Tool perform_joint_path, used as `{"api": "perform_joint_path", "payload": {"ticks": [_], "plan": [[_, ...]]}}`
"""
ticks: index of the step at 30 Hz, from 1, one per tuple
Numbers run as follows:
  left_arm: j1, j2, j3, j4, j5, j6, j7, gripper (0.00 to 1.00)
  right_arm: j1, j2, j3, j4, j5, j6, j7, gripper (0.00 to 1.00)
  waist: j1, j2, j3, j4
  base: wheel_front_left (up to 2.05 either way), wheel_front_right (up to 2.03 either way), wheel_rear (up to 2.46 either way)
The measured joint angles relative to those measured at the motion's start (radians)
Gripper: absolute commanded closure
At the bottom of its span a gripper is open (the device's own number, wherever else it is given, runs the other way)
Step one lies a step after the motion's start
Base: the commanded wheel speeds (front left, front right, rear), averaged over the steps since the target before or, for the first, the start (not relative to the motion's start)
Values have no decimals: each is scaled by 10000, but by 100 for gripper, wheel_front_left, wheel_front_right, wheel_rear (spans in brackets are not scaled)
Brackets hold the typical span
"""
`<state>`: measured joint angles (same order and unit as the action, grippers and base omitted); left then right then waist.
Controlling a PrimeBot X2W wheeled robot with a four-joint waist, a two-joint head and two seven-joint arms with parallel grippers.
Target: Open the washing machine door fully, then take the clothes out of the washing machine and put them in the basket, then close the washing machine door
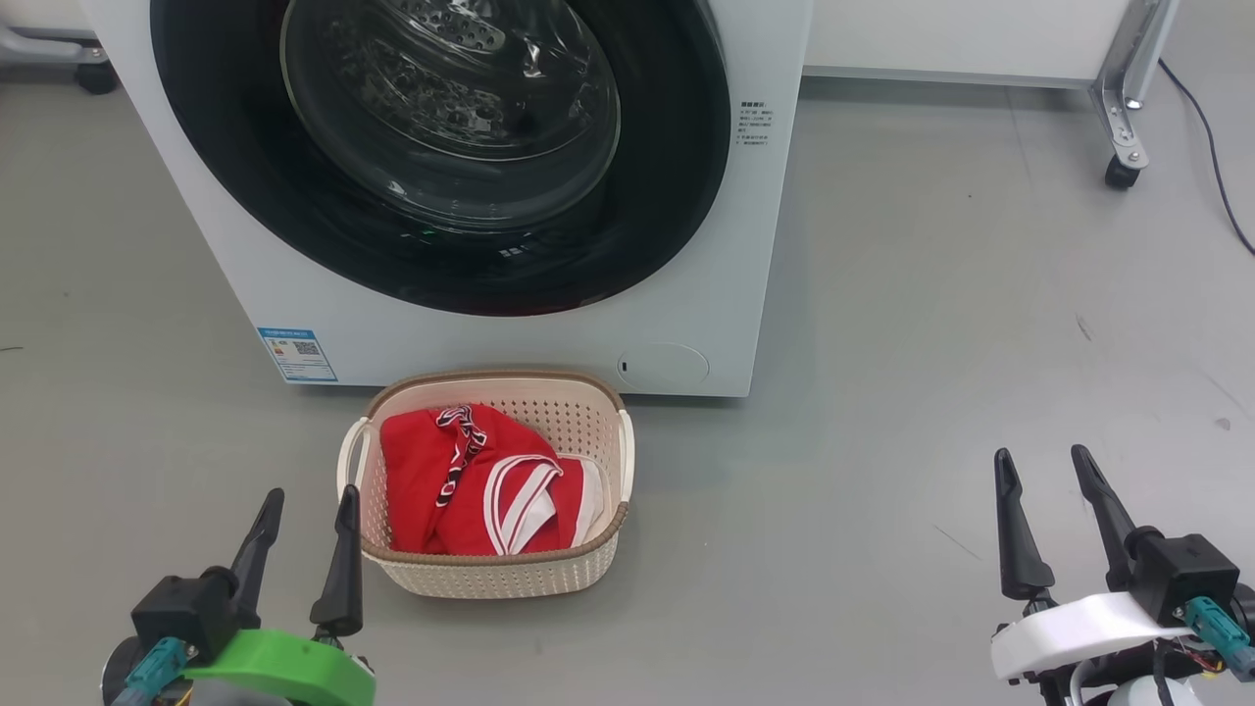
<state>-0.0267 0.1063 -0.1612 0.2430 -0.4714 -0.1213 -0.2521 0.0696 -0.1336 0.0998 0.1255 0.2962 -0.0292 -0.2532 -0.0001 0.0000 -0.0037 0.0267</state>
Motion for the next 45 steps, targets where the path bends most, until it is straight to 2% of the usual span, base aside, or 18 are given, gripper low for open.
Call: {"api": "perform_joint_path", "payload": {"ticks": [7, 13, 24, 45], "plan": [[56, -59, 117, -33, 58, 0, 0, 0, 262, 44, -35, -293, -73, -4, 0, 0, 0, 0, 21, -45, 0, 0, 0], [173, -59, -297, 121, 10, 0, 2, 0, 391, 61, -48, -514, -104, -10, 0, 0, 0, 0, 26, -76, 0, 0, 0], [187, -23, -472, 303, -59, 0, 2, 0, 592, 71, -130, -688, -176, -102, 0, 0, 0, 0, 25, -64, 0, 0, 0], [187, 63, -581, 286, -759, 0, 2, 0, 778, 150, -169, -802, -263, -104, 0, 0, 0, 0, 13, -48, 0, 0, 0]]}}
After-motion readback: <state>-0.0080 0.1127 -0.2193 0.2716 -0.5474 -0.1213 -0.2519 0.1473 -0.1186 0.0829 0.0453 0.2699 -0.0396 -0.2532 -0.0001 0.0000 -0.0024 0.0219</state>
